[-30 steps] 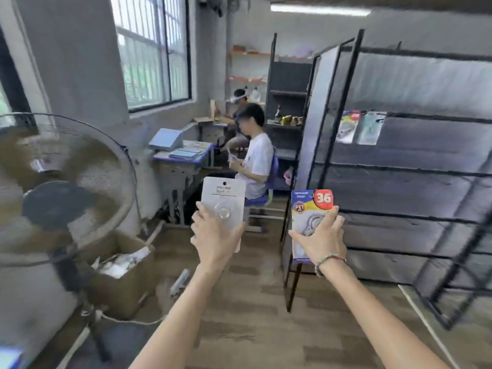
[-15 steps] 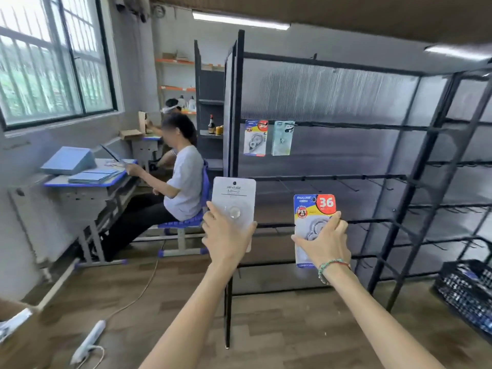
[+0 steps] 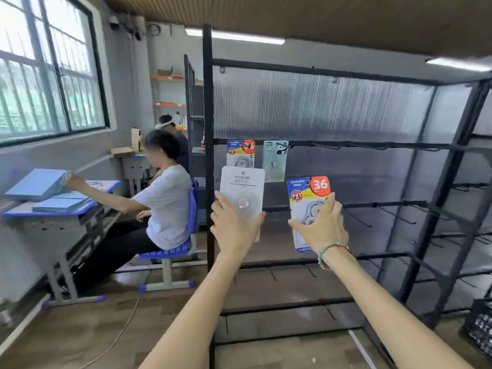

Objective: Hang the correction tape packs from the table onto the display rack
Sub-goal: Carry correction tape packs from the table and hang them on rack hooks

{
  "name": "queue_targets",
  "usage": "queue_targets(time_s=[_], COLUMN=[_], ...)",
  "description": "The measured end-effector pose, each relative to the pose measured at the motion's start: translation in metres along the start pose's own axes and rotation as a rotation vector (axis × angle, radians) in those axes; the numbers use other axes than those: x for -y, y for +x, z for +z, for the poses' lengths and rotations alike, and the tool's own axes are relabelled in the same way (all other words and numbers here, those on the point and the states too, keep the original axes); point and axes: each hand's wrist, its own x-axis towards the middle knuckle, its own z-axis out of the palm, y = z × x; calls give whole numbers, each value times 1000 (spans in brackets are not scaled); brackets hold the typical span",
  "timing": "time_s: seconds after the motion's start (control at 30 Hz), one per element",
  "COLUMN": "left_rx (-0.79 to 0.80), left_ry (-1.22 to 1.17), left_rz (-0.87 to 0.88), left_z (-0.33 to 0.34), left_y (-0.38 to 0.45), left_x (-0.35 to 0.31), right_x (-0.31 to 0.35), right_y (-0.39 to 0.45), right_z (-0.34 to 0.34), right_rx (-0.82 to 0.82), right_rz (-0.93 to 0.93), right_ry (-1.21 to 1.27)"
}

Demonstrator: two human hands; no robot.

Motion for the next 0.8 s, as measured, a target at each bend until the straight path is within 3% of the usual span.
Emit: queue_targets(time_s=[0.37,0.8], left_rx=[-88,-131], left_ry=[-21,25], left_rz=[36,-29], left_z=[54,88], left_y=[87,111], left_x=[-36,-42], right_x=[19,17], right_y=[118,170], right_z=[23,34], right_rx=[-15,34], right_rz=[-84,-189], right_ry=[37,88])
